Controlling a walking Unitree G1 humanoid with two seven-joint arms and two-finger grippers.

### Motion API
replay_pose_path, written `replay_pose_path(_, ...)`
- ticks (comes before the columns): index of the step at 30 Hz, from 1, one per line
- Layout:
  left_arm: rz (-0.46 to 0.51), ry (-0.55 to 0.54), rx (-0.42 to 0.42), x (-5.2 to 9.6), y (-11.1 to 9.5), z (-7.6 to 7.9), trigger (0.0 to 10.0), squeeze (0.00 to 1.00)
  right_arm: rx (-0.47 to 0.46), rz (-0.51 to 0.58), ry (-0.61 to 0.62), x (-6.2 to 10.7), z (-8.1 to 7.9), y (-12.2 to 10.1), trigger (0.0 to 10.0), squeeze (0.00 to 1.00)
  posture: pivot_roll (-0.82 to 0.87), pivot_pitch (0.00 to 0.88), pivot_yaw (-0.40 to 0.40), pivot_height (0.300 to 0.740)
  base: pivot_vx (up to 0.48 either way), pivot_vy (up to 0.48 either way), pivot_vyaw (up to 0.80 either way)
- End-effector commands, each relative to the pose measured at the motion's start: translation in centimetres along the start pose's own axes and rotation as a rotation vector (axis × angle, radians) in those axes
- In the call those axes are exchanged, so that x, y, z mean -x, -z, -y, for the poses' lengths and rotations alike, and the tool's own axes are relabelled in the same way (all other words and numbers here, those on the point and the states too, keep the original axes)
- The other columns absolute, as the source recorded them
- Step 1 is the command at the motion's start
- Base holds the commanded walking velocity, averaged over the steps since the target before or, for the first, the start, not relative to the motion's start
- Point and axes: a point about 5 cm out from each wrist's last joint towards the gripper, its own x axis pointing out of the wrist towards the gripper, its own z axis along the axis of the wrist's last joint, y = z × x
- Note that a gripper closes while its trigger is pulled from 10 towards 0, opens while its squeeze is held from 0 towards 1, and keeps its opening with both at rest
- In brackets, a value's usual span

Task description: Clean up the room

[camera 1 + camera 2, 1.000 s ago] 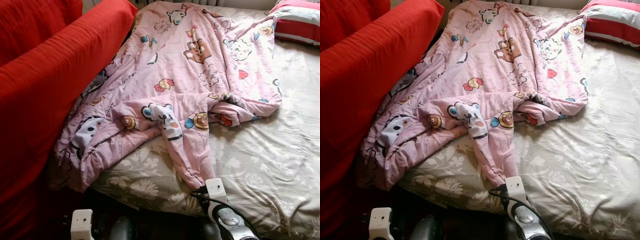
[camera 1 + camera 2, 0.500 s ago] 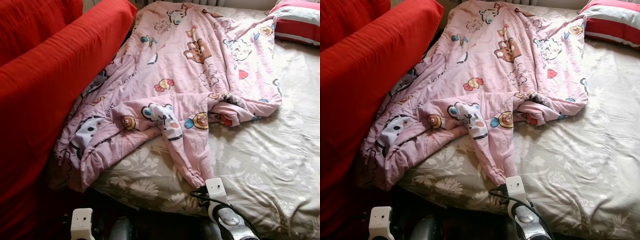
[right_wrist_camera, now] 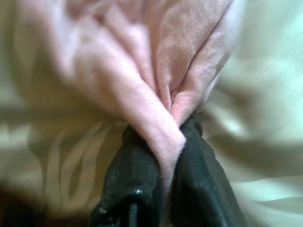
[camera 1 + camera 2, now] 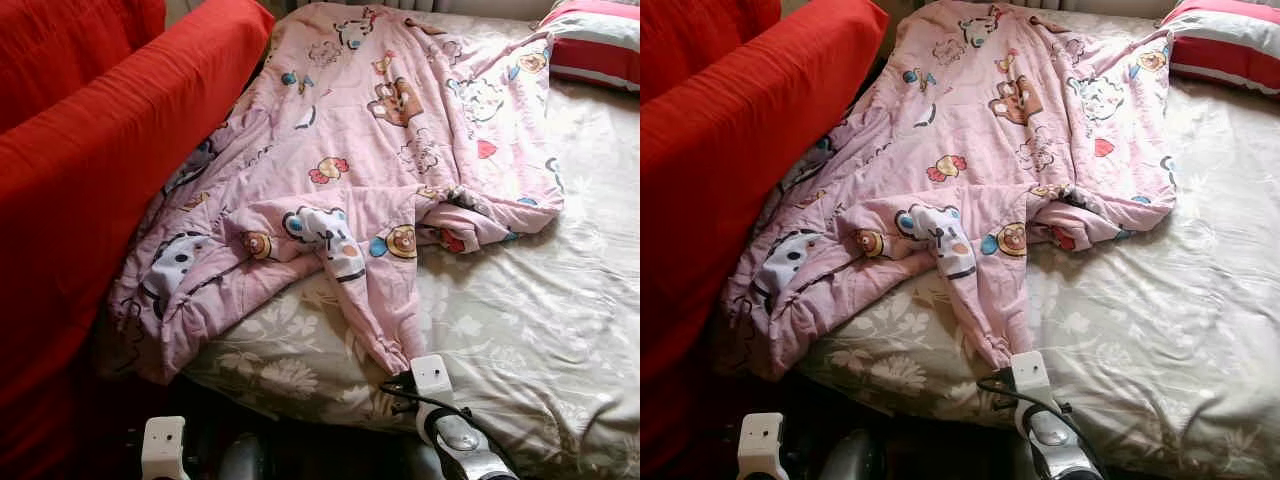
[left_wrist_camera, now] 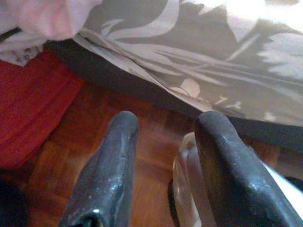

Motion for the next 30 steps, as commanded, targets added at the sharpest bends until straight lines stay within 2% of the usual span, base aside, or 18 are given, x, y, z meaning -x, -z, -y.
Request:
replay_pose_path(1,-0.074,-0.020,-0.003,0.5,1.5,-0.5,10.0,0.00,-0.061,0.128,0.061,0.0,1.4,-1.8,0.0,0.00,0.02,0.193,0.034,0.610,0.000,0.000,0.00)
replay_pose_path(2,-0.079,-0.018,-0.006,0.6,1.6,-0.5,10.0,0.00,-0.058,0.138,0.062,0.1,1.4,-1.8,0.0,0.00,0.02,0.182,0.035,0.610,0.000,0.000,0.00)
replay_pose_path(3,-0.081,-0.017,-0.009,0.6,1.7,-0.5,10.0,0.00,-0.057,0.141,0.063,0.2,1.4,-1.9,2.8,0.00,0.02,0.180,0.035,0.610,0.000,0.000,0.00)
replay_pose_path(4,-0.081,-0.017,-0.009,0.6,1.7,-0.5,10.0,0.00,-0.057,0.141,0.063,0.2,1.4,-1.9,2.8,0.00,0.02,0.180,0.035,0.610,0.000,0.000,0.00)
replay_pose_path(5,-0.086,-0.015,-0.012,0.7,1.8,-0.6,10.0,0.00,-0.066,0.149,0.063,0.2,1.4,-1.9,10.0,0.00,0.01,0.174,0.035,0.610,0.000,0.000,0.00)
replay_pose_path(23,-0.112,-0.012,-0.017,0.5,2.3,-0.5,10.0,0.00,-0.153,0.258,0.064,1.6,1.4,-2.1,10.0,0.00,0.01,0.187,0.031,0.610,0.000,0.000,0.00)
replay_pose_path(30,-0.122,-0.018,-0.011,0.6,2.6,-0.4,10.0,0.00,-0.170,0.318,0.063,1.8,1.6,-3.5,10.0,0.00,0.01,0.197,0.030,0.650,0.000,0.000,0.00)
